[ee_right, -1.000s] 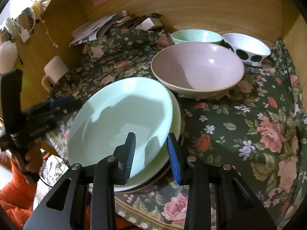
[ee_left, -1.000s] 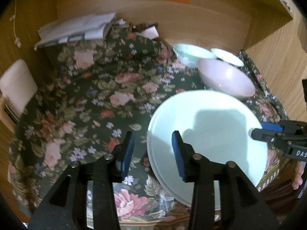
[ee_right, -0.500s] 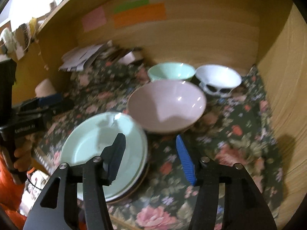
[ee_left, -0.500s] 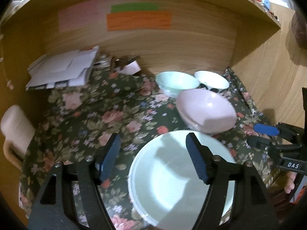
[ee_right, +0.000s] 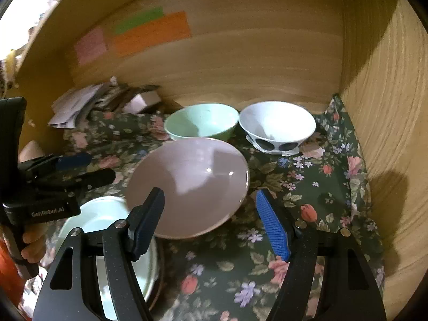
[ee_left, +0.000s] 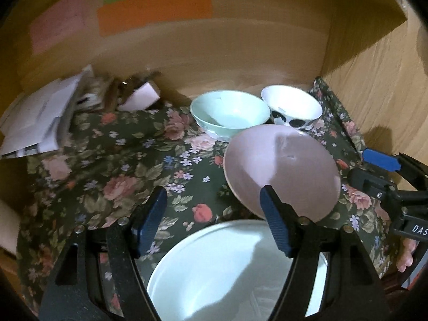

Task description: Organize plates and bowls

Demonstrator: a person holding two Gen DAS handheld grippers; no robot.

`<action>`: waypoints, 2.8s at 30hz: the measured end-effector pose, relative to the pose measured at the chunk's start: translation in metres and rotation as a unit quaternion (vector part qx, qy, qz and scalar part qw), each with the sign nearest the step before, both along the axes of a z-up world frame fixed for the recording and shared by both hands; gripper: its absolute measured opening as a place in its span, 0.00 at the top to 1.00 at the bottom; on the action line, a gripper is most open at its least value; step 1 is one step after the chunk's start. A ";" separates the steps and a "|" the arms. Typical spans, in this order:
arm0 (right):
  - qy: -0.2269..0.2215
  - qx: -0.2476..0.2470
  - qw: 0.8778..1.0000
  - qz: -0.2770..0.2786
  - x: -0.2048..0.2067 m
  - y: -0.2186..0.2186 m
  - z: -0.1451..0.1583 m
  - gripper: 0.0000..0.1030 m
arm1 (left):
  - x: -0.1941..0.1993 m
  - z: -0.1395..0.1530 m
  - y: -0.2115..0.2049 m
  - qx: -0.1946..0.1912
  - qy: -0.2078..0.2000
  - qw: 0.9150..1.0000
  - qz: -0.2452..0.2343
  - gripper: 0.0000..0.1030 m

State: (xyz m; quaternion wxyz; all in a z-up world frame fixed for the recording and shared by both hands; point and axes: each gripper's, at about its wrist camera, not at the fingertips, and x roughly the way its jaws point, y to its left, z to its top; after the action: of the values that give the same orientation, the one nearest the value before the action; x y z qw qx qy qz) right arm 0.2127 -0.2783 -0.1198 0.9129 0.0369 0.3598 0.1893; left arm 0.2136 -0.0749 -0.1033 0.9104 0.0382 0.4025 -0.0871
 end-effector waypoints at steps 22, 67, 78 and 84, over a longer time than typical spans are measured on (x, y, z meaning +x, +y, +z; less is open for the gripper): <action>0.065 0.030 0.997 -0.001 0.041 0.001 -0.045 0.68 | 0.057 -0.049 -0.028 -0.001 0.079 0.996 -0.045 0.66; -0.018 0.050 0.998 0.029 -0.014 0.048 0.027 0.73 | -0.018 0.023 0.024 -0.027 -0.024 0.999 -0.010 0.69; -0.024 0.054 0.996 0.064 -0.036 0.090 0.034 0.73 | -0.052 0.030 0.072 -0.031 -0.038 0.999 0.023 0.69; -0.025 0.054 0.994 0.093 -0.046 0.116 0.036 0.73 | -0.072 0.033 0.101 -0.032 -0.044 0.997 0.047 0.69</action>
State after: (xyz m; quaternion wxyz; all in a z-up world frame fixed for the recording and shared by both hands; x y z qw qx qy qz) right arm 0.1666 -0.1625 -0.0841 0.8966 0.0482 0.3282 0.2934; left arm 0.1418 0.0263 -0.0703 0.9312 -0.0059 0.3604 -0.0550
